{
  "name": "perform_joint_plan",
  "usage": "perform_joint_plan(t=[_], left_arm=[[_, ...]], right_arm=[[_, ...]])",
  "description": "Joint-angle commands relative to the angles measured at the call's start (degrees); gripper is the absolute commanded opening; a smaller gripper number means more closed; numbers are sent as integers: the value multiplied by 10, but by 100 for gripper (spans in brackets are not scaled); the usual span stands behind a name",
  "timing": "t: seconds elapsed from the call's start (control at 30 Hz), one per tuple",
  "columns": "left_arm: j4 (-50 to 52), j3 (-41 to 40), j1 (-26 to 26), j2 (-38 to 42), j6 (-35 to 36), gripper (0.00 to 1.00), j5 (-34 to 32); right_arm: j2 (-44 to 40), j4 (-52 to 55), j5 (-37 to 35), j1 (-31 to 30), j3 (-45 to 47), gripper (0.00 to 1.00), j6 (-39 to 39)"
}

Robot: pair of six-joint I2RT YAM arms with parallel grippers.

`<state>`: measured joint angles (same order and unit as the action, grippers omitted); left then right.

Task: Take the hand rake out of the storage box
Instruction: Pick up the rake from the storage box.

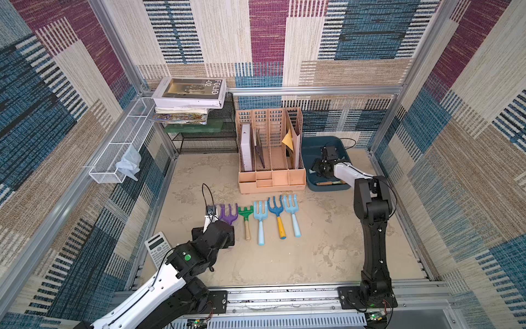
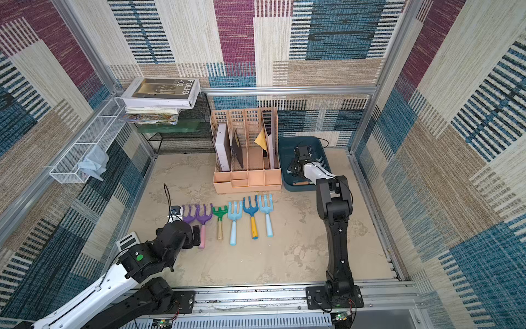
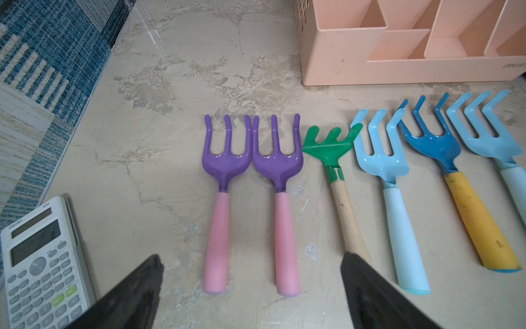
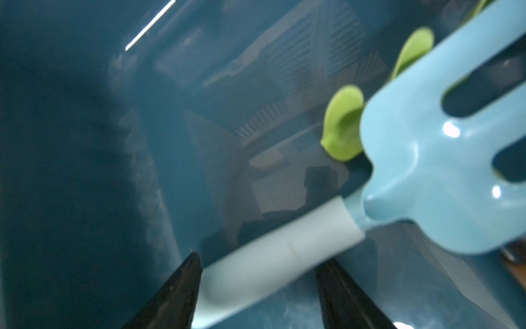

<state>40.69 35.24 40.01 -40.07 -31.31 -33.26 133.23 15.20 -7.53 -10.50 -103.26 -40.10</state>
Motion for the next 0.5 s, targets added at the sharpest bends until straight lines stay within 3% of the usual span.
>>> perform_joint_plan(t=[0.0, 0.13, 0.33, 0.47], left_arm=[[-8, 4, -1, -6, 4, 99, -9], [-7, 5, 0, -7, 3, 99, -9], [-7, 4, 0, -4, 4, 99, -8], [-7, 4, 0, -3, 4, 99, -7]], right_arm=[[24, 51, -36, -2, -35, 68, -21], [56, 112, -66, -8, -90, 60, -15], [50, 129, -76, -7, -82, 40, -5], [29, 116, -56, -3, -63, 36, 3]])
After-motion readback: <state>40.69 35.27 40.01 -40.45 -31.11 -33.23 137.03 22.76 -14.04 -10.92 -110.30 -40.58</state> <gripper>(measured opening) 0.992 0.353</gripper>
